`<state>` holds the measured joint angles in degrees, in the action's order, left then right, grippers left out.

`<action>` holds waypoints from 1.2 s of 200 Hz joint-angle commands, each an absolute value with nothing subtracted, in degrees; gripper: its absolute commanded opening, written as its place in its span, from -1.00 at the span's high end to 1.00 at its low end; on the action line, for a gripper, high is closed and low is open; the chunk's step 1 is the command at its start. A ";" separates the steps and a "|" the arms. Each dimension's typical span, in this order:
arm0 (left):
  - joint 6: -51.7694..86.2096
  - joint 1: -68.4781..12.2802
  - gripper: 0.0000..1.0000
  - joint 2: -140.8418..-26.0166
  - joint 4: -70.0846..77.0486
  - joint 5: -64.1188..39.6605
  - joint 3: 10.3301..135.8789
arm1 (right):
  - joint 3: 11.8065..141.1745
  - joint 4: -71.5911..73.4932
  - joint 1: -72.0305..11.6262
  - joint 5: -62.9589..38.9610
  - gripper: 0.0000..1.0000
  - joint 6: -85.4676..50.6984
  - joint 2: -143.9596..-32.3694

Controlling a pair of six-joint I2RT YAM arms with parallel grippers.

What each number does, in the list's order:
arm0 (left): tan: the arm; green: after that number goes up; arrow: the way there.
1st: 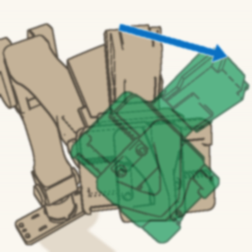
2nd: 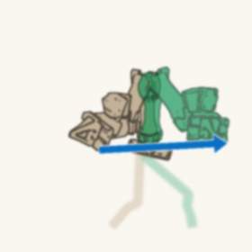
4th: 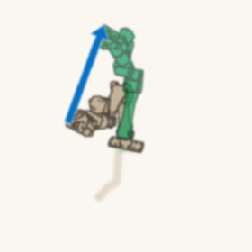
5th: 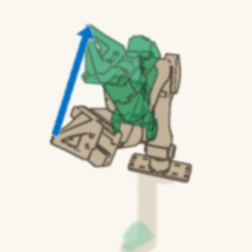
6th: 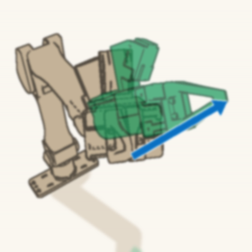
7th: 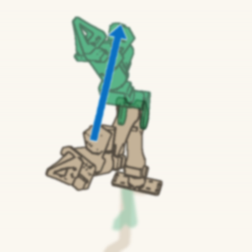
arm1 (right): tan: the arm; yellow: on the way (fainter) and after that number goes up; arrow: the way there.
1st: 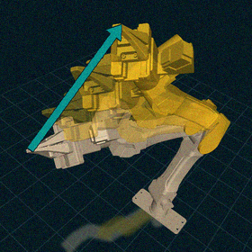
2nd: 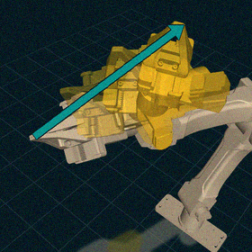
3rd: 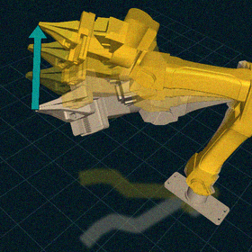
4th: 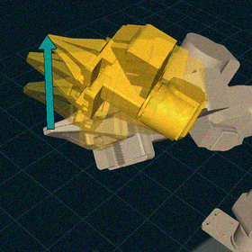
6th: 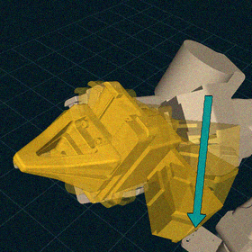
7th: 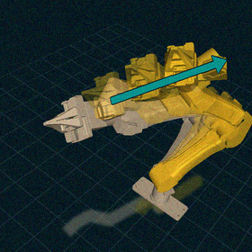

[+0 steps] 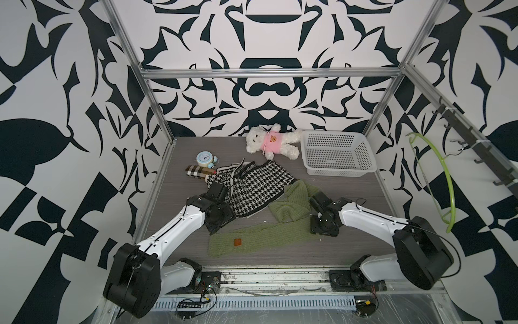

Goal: Roll up the scarf and place it into the basket
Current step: Flatten out the scarf at the center of the board.

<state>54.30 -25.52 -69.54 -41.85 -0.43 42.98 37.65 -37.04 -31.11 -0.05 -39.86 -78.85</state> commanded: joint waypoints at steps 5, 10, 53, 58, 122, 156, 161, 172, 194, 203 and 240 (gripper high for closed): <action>51.48 -25.55 -0.44 -71.01 -43.02 -1.26 45.35 | 34.13 -35.70 -31.05 -3.73 0.46 -41.36 -81.03; 51.20 -25.56 -0.44 -71.10 -43.10 -1.36 45.77 | 33.90 -35.69 -31.08 -3.57 0.71 -41.92 -80.83; 46.19 -24.69 -0.47 -71.23 -44.88 -1.89 53.12 | 39.31 -54.34 -35.01 24.79 1.00 -60.26 -59.30; 45.77 -24.30 -0.47 -71.47 -44.75 -2.58 53.94 | 41.14 -56.51 -36.29 27.90 1.00 -60.83 -57.44; 45.80 -22.06 -0.47 -75.83 -39.23 -12.09 55.54 | 51.86 -60.30 -43.70 26.69 1.00 -53.66 -63.68; 43.80 -20.39 -0.50 -74.57 -40.97 -11.21 56.35 | 55.95 -48.85 -50.13 16.88 1.00 -48.34 -68.58; 43.44 -19.39 -0.50 -74.24 -41.79 -11.24 56.78 | 57.70 -48.31 -51.88 15.82 1.00 -47.65 -70.56; 42.67 -16.40 -0.51 -73.48 -42.85 -11.77 57.34 | 62.19 -48.00 -56.08 14.29 1.00 -46.59 -75.85; 40.75 -8.57 -0.51 -70.88 -44.08 -14.61 57.77 | 69.88 -44.78 -62.88 7.43 1.00 -43.39 -86.31; 39.78 -6.05 -0.51 -70.59 -44.69 -15.21 58.15 | 72.71 -42.74 -65.12 4.38 1.00 -42.60 -90.01; 38.14 -2.64 -0.50 -70.19 -45.87 -17.63 59.11 | 83.06 -38.37 -70.20 -6.76 0.46 -40.93 -103.07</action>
